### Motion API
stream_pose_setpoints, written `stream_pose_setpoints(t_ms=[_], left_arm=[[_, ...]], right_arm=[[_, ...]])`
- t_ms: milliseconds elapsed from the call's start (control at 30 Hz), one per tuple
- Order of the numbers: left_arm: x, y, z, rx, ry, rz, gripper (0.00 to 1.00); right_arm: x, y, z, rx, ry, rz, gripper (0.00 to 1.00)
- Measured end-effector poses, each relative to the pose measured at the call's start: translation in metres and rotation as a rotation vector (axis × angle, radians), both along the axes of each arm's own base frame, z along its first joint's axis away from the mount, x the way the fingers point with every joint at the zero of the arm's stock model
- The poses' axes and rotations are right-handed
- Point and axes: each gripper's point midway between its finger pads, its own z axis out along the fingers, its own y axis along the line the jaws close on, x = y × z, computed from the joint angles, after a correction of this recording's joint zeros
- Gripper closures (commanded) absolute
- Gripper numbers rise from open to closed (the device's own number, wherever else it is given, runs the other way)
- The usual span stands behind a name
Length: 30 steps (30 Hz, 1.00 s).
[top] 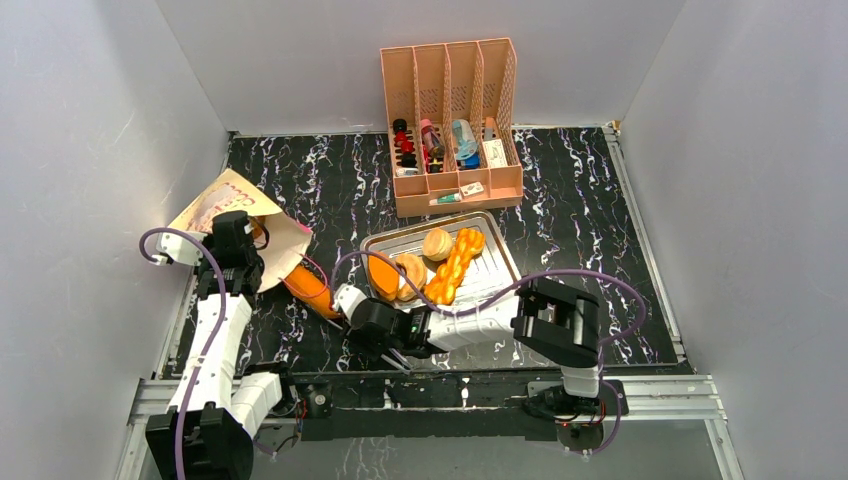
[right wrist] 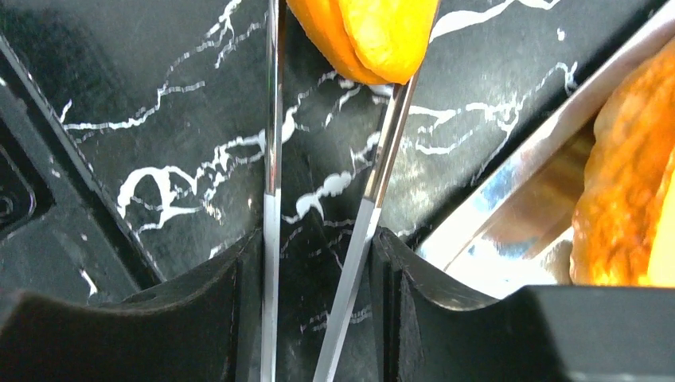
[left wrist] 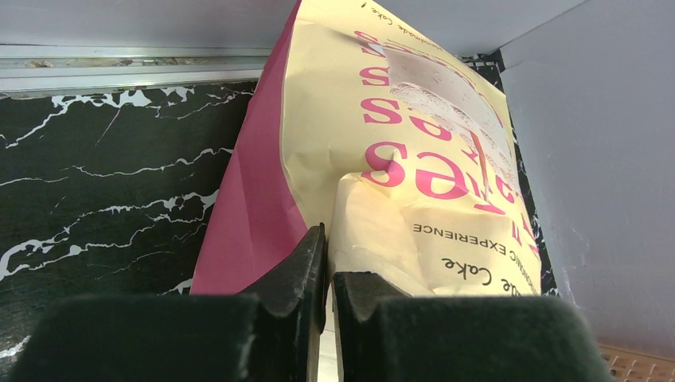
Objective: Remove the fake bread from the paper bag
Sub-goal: Pick up the fake bread from the center of the board.
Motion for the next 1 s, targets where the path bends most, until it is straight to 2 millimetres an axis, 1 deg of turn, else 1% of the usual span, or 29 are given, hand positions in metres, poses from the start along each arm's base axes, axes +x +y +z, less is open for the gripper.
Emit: stream_pose_setpoints(t_ms=[67,233,533,667,767,867,1000], left_arm=[[-0.001,0.000,0.000,-0.001,0.000,0.001,0.93],[-0.001,0.000,0.002,-0.004,-0.004,0.003,0.93],[0.002,0.000,0.013,-0.009,-0.029,0.009,0.93],[0.004,0.000,0.021,-0.013,-0.053,0.014,0.93],[0.004,0.000,0.024,-0.015,-0.061,0.017,0.93],[0.005,0.001,0.025,-0.016,-0.064,0.020,0.93],[0.004,0.002,0.023,-0.016,-0.054,0.022,0.93]], right_arm=[[-0.003,-0.007,0.000,-0.007,0.015,-0.005,1.00],[-0.016,-0.033,0.003,-0.039,0.051,-0.011,1.00],[-0.045,-0.064,0.019,-0.042,0.080,-0.002,1.00],[-0.062,-0.086,0.028,-0.041,0.085,0.004,1.00],[-0.070,-0.099,0.038,-0.024,0.083,0.000,1.00],[-0.077,-0.110,0.052,0.003,0.076,-0.007,1.00],[-0.082,-0.117,0.076,0.059,0.059,-0.025,1.00]])
